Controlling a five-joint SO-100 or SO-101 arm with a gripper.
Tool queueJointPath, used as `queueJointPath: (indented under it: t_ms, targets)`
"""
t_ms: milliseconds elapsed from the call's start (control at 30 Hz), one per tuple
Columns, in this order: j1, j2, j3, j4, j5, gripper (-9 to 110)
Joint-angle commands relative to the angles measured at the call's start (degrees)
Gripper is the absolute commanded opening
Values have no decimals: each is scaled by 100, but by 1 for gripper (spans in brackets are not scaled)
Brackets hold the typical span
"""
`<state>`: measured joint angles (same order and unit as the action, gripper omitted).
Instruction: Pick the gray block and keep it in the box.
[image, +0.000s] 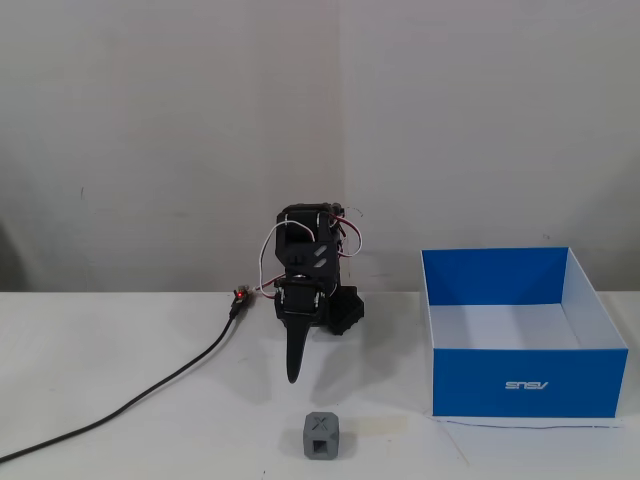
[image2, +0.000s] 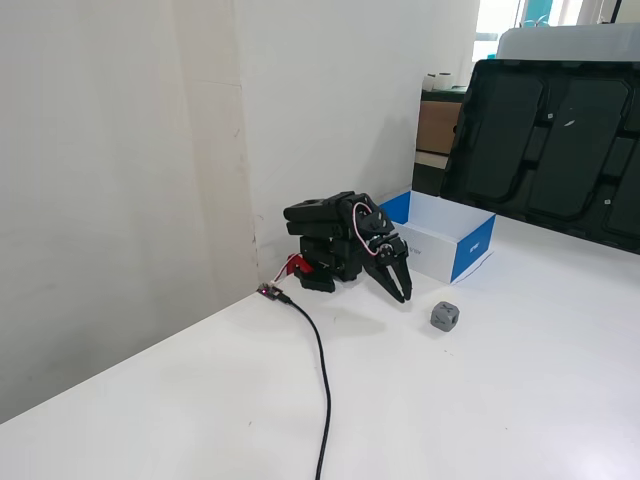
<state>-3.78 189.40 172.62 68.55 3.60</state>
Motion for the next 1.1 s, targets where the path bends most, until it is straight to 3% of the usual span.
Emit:
queueJointPath:
  t_ms: [0, 1067]
  targets:
    - [26, 703, 44, -62, 53, 0]
    - [-193, 703, 44, -70, -44, 0]
